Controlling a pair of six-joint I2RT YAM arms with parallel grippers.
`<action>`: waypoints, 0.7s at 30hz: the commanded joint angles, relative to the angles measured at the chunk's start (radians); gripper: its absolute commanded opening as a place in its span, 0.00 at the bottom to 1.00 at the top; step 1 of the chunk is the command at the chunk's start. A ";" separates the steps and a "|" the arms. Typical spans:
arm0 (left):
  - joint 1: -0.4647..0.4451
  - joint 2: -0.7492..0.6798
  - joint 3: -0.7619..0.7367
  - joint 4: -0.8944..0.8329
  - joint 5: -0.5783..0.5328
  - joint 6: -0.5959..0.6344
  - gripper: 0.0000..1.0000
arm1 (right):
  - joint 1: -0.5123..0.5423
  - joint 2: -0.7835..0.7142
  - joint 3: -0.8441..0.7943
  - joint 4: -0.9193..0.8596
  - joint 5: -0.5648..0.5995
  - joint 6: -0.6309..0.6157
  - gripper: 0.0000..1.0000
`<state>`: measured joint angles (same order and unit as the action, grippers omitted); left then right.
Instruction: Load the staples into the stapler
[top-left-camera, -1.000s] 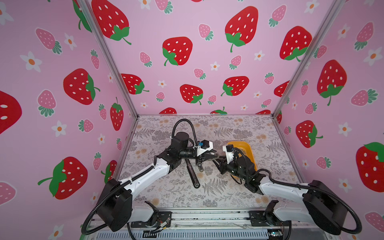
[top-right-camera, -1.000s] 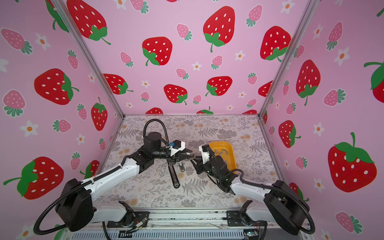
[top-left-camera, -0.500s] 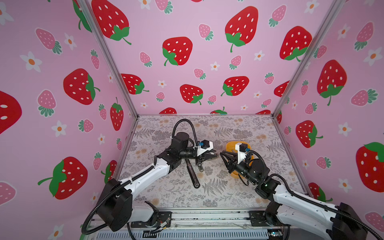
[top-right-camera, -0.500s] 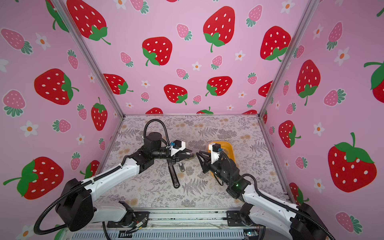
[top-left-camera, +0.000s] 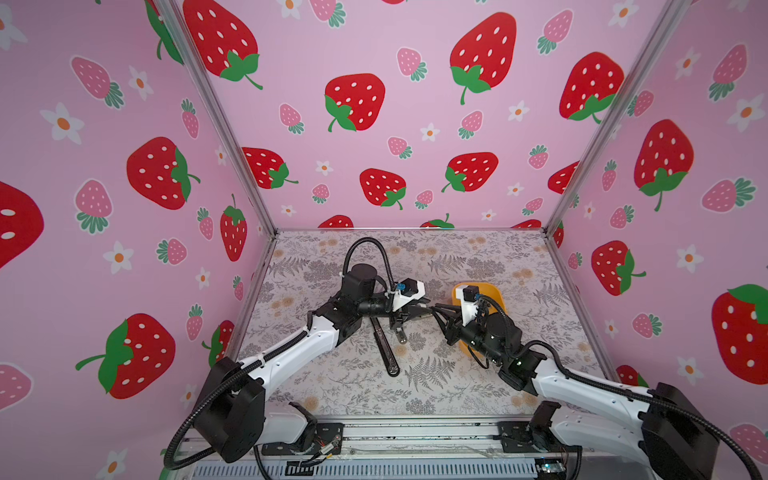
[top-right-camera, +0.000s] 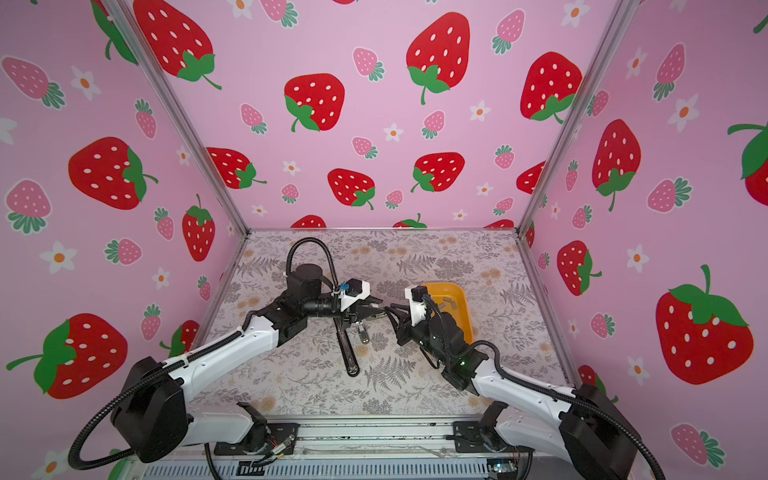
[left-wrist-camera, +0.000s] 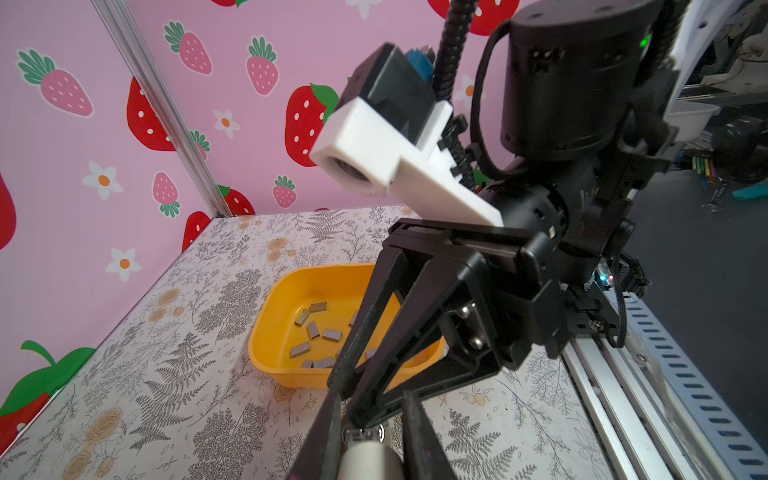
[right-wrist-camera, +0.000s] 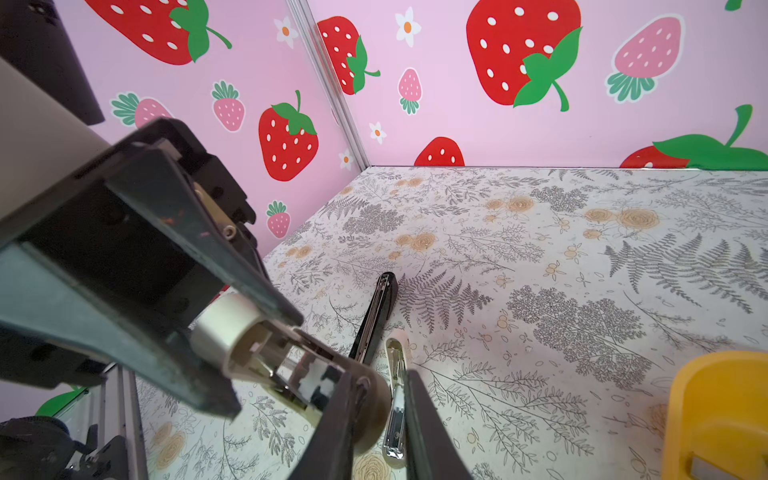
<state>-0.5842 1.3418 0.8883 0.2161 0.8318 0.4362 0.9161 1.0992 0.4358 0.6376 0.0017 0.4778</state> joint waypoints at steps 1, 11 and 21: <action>-0.010 -0.027 -0.006 0.098 0.073 -0.040 0.00 | 0.005 0.044 -0.004 0.043 -0.014 0.021 0.23; -0.029 0.011 -0.002 0.212 0.076 -0.111 0.00 | 0.057 0.131 0.024 0.135 -0.053 0.023 0.21; -0.028 -0.013 -0.029 0.198 0.055 -0.094 0.00 | 0.057 0.092 -0.029 0.145 0.006 -0.023 0.30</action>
<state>-0.6117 1.3434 0.8734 0.3996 0.8871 0.3241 0.9619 1.2320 0.4282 0.7231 -0.0036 0.4881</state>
